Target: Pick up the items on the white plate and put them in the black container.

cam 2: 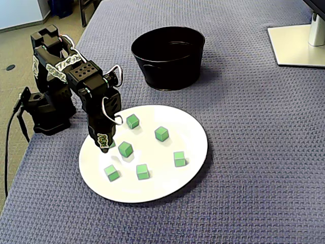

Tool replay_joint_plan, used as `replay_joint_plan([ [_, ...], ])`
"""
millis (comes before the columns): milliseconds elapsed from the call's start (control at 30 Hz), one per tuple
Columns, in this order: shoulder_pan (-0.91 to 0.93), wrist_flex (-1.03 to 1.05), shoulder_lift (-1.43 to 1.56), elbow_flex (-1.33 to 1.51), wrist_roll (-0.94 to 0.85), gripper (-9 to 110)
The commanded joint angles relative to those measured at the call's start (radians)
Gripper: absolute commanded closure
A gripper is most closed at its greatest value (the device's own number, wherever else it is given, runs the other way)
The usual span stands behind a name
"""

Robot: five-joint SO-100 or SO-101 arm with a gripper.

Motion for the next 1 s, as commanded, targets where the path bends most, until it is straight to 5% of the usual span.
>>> replay_joint_plan([
  [0,-0.017,-0.015,0.0,-0.009,-0.002,80],
  [633,-0.025,-0.049,-0.02,0.046,0.025,100],
  [967,-0.026,-0.072,0.015,0.026,-0.092,79],
])
